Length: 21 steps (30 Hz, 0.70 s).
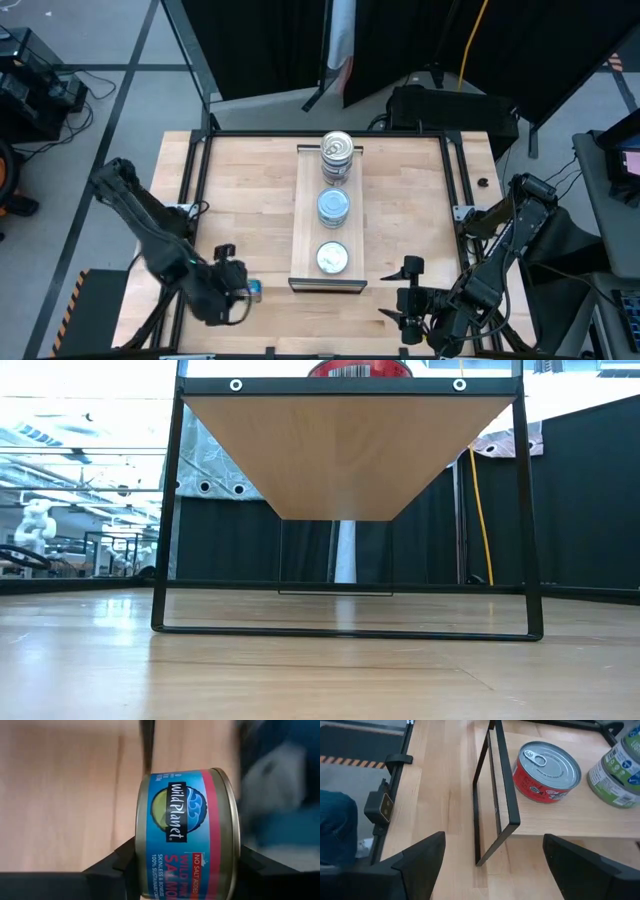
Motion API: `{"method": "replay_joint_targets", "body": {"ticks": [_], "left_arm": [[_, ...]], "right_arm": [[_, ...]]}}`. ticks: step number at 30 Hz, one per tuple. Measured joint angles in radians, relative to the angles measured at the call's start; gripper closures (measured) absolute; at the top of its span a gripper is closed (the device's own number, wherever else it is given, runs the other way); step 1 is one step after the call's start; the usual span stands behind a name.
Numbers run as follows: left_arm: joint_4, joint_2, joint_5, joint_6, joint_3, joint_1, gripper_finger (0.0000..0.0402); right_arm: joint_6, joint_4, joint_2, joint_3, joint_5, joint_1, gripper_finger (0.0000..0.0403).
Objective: Stack canned seafood by type on shelf
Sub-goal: Stack the blue-pink tuna can on the other blue-pink tuna can
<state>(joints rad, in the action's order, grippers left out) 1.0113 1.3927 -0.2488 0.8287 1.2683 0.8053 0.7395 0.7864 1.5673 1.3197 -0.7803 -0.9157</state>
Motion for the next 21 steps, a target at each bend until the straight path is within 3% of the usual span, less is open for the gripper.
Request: {"method": "replay_joint_targets", "body": {"ticks": [3, 6, 9, 11, 14, 16, 18, 21], "left_arm": [[-0.02, -0.042, -0.209, -0.106, 0.167, 0.004, 0.0212], [-0.123, -0.072, -0.487, -0.33, 0.319, -0.008, 0.0212], [-0.349, -0.097, -0.716, -0.667, 0.433, -0.039, 0.0212], [-0.569, -0.112, -0.813, -0.917, 0.479, -0.074, 0.0212], [-0.977, -0.125, -0.829, -1.333, 0.514, -0.148, 0.0212], [-1.229, -0.127, -0.765, -1.54, 0.528, -0.202, 0.0212], [-1.395, -0.128, -0.699, -1.636, 0.54, -0.262, 0.0212], [-1.423, -0.128, -0.634, -1.638, 0.571, -0.358, 0.0212]], "right_arm": [[-0.046, 0.0, -0.001, 0.0, -0.004, 0.0, 0.0074], [-0.077, -0.005, -0.008, 0.0, -0.013, 0.007, 0.0074], [-0.079, -0.006, -0.015, 0.0, -0.035, 0.012, 0.0074], [-0.079, -0.008, -0.016, 0.0, -0.04, 0.015, 0.0074], [-0.073, -0.013, -0.016, 0.0, -0.04, 0.018, 0.0074], [-0.071, -0.013, -0.016, 0.0, -0.04, 0.018, 0.0074], [-0.082, -0.013, -0.016, 0.0, -0.04, 0.018, 0.0074], [-0.123, -0.012, -0.016, 0.0, -0.058, 0.026, 0.0074]]}}
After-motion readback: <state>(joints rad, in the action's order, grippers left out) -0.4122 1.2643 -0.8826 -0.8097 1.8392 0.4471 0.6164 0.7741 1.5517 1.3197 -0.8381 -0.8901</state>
